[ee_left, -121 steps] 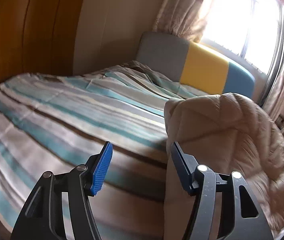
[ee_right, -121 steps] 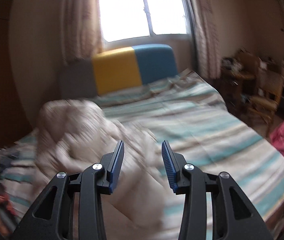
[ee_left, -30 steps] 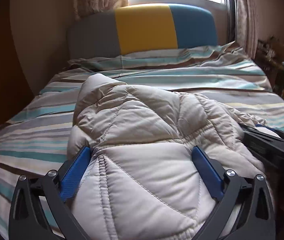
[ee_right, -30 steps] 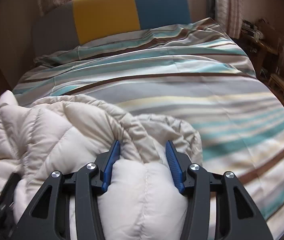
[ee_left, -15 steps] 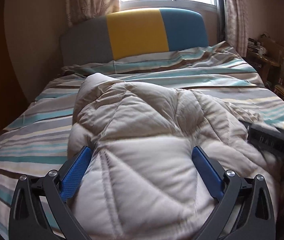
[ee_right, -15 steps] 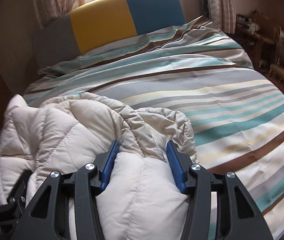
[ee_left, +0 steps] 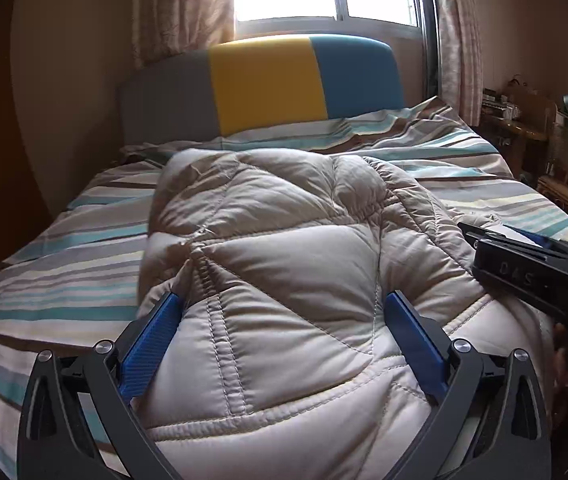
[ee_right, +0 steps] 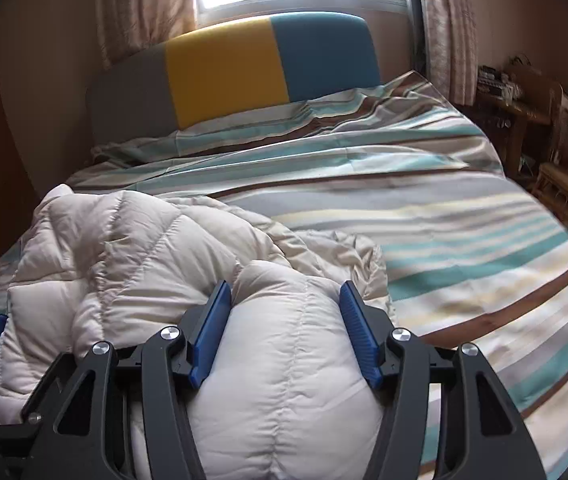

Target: Fold large clothes

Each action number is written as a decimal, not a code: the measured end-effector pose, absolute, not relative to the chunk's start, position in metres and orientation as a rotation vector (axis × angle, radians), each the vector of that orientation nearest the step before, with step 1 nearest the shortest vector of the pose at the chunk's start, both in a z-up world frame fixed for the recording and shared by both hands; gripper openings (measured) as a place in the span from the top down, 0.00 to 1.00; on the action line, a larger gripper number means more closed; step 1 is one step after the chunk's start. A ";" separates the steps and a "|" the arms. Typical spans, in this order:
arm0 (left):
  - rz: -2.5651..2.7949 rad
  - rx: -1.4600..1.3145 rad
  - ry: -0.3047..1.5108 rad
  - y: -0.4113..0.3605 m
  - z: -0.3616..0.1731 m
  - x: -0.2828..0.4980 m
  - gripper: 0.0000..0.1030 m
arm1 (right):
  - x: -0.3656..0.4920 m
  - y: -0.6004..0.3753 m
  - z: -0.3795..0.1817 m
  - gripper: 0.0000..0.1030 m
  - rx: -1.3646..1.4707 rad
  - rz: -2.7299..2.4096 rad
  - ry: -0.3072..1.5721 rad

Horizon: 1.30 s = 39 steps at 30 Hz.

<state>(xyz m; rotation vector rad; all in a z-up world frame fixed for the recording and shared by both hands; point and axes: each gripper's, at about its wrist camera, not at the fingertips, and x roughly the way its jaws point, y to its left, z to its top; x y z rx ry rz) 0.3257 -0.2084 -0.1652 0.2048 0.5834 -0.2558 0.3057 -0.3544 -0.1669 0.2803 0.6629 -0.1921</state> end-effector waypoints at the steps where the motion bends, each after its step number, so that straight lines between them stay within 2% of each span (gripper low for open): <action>1: -0.251 0.210 0.588 -0.210 -0.166 0.327 0.03 | 0.308 -0.353 -0.168 0.46 0.273 -0.198 0.674; 7: -0.264 0.195 0.603 -0.202 -0.157 0.320 0.03 | 0.302 -0.351 -0.161 0.44 0.256 -0.188 0.678; 12: -0.303 0.188 0.632 -0.184 -0.148 0.306 0.03 | 0.281 -0.352 -0.150 0.32 0.267 -0.183 0.660; 23: -0.345 0.058 0.723 -0.144 -0.146 0.295 0.03 | 0.243 -0.356 -0.139 0.19 0.314 -0.146 0.688; 30: -0.383 -0.006 0.793 -0.119 -0.147 0.297 0.03 | 0.233 -0.376 -0.150 0.08 0.425 -0.086 0.790; 36: -0.438 -0.088 0.888 -0.103 -0.155 0.302 0.03 | 0.237 -0.388 -0.173 0.08 0.529 -0.017 0.934; 39: -0.481 -0.102 0.936 -0.103 -0.162 0.305 0.03 | 0.243 -0.396 -0.193 0.08 0.669 0.042 1.004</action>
